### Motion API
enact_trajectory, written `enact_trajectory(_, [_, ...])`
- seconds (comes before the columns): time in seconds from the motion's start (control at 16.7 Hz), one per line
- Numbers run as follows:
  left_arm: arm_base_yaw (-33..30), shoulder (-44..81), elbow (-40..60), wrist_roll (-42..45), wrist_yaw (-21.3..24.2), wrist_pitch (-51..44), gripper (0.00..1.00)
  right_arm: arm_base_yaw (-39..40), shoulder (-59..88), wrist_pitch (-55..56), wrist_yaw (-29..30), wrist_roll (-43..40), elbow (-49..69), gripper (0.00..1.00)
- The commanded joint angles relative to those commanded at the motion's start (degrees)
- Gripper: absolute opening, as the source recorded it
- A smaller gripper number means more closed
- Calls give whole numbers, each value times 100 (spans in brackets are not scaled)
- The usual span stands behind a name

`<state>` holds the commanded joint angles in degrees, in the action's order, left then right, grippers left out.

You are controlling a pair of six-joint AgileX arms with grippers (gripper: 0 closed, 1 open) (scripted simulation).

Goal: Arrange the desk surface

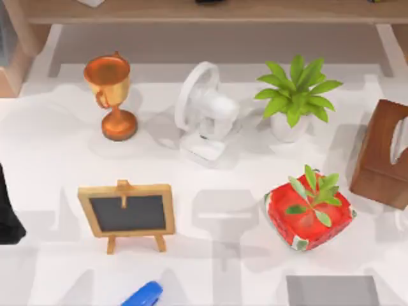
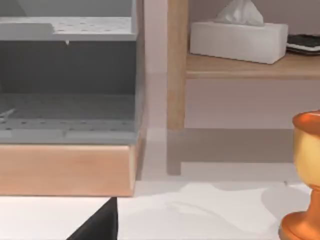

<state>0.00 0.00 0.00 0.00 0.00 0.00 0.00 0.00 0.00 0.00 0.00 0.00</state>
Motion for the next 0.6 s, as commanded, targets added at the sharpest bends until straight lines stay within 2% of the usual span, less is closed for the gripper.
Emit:
enact_trajectory(0.3, [0,0,0,0,0,0,100,-73,331,-220,8,-65,317,100])
enact_trajectory(0.6, [0,0,0,0,0,0,100,-334,2075,-1231,-18,-369,2003,100])
